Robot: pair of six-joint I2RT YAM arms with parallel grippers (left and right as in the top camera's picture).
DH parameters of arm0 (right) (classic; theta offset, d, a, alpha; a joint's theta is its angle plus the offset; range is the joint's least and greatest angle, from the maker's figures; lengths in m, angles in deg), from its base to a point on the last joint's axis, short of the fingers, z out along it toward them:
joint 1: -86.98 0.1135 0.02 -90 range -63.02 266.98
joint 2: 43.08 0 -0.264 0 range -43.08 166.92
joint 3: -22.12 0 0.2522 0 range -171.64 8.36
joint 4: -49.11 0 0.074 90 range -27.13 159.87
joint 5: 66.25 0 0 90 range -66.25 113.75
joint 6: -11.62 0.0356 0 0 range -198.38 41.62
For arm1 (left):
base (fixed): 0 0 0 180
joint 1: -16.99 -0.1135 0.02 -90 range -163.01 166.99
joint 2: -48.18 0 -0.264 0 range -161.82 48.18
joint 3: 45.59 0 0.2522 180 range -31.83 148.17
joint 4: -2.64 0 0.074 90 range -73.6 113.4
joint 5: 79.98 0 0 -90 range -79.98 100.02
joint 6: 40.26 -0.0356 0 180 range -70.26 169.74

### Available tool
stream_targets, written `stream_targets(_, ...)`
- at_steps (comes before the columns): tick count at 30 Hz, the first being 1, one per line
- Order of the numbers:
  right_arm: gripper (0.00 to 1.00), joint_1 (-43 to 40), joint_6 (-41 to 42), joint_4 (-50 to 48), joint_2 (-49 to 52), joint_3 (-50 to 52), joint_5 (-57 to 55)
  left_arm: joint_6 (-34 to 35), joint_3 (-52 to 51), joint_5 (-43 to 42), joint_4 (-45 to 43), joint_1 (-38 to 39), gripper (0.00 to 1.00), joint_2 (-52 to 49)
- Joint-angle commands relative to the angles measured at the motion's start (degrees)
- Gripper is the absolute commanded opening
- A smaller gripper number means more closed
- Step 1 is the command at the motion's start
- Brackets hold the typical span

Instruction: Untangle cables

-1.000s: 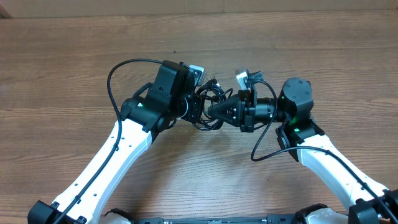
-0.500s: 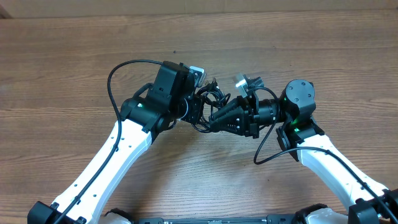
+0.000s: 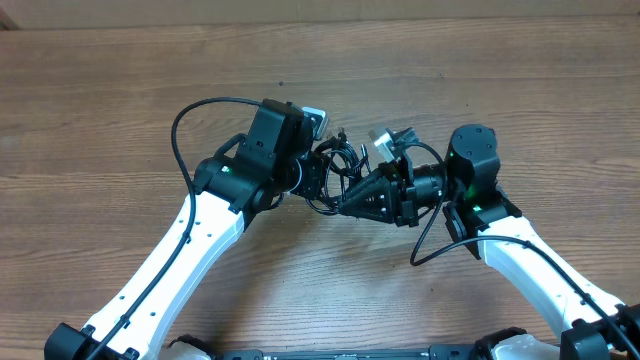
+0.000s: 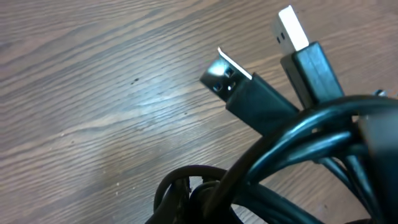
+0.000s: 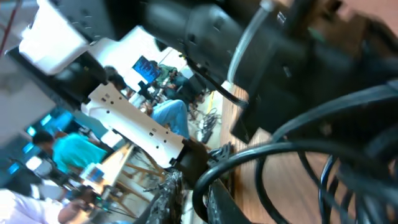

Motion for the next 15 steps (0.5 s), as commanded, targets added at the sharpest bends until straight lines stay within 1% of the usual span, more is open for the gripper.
stream_targets(1, 0.12, 1.09, -0.02, 3.28, -1.97, -1.14, 7.82, 8.52, 0.2, 10.43, -1.16, -0.83, 0.04, -0.44)
stream_targets(4, 0.12, 1.09, -0.02, 5.09, -1.97, -1.14, 7.8, 11.34, 0.2, 12.15, -1.16, -0.83, 0.04, -0.44)
stream_targets(8, 0.11, 1.09, 0.02, 5.07, -1.97, -1.14, 7.1, 11.69, 0.2, 12.39, -1.25, -0.83, 0.04, -0.44)
stream_targets(9, 0.08, 1.09, 0.02, 5.38, -1.97, -1.14, 6.43, 11.72, 0.2, 12.59, -1.33, -0.83, 0.04, -0.44)
stream_targets(11, 0.04, 1.09, 0.02, 7.1, -1.97, -1.14, 3.89, 12.2, 0.2, 13.27, -1.46, -0.83, 0.04, -0.44)
stream_targets(15, 0.04, 1.09, 0.02, 13.86, -1.97, -1.14, -3.26, 14.84, 0.2, 13.64, -2.03, -0.83, 0.04, -0.44)
